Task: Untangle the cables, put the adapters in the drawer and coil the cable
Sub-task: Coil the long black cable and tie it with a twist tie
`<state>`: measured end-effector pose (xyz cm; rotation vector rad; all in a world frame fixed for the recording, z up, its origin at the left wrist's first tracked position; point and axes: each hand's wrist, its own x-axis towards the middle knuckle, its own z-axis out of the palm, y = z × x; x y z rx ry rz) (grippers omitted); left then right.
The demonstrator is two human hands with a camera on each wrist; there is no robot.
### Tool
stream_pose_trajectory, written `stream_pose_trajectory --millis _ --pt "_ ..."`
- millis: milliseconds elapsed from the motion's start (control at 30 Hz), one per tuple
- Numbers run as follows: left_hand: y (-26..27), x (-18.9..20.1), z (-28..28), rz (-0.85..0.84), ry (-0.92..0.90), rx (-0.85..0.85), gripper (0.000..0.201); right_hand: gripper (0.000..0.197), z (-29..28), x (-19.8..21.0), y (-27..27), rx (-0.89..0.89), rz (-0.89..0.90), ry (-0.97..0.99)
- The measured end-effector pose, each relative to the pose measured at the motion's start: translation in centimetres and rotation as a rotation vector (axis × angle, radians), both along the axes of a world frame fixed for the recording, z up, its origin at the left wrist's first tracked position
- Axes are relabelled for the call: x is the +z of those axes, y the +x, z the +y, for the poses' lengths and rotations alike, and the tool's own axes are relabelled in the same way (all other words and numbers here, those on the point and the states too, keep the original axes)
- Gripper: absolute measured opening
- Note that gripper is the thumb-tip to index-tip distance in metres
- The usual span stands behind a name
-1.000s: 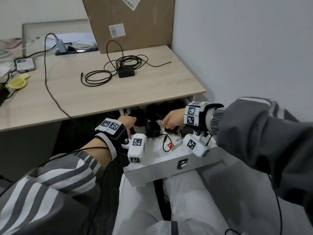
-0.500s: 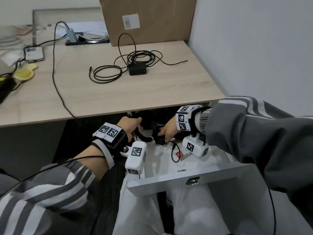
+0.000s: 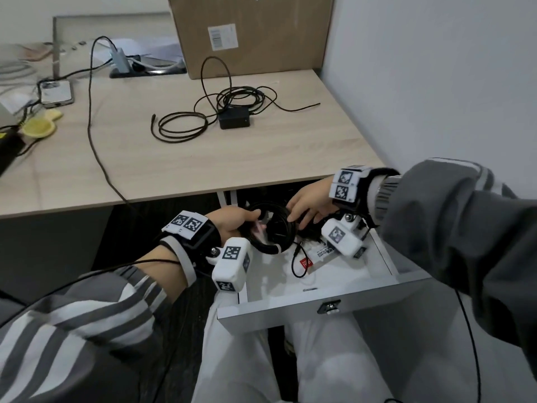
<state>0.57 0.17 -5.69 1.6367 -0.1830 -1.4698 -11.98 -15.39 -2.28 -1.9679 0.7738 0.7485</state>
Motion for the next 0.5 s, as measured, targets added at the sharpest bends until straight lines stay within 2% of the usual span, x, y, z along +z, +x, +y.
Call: stream_pose_trajectory --millis 33,100,200,300,367,433,500 --pt "-0.4 0.0 -0.5 0.039 -0.015 -0.020 0.020 0.014 -0.2 0.0 -0.5 -0.059 -0.007 0.062" --pt "-1.5 0.0 -1.5 0.092 -0.034 -0.071 0.019 0.015 -0.9 -0.3 -1.6 -0.098 0.009 0.034" --pt "-3.7 0.0 -3.1 0.093 -0.010 -0.244 0.020 0.017 -2.0 -0.4 -3.8 -0.114 0.109 -0.029" --pt "-5.6 -0.8 -4.6 0.012 0.061 -0.502 0.033 0.021 -3.1 -0.6 -6.0 -0.160 0.219 -0.076" --pt "-6.6 -1.1 -5.5 -0.004 0.128 -0.609 0.035 0.034 -3.6 -1.2 -7.0 -0.137 0.268 -0.138" --pt "-7.5 -1.4 -6.3 -0.049 0.189 -0.715 0.035 0.040 -4.1 -2.0 -7.8 -0.109 0.290 -0.225" --pt "-8.2 -1.7 -7.0 -0.140 0.224 -0.833 0.049 0.042 -4.4 -2.5 -8.5 -0.130 0.328 -0.222"
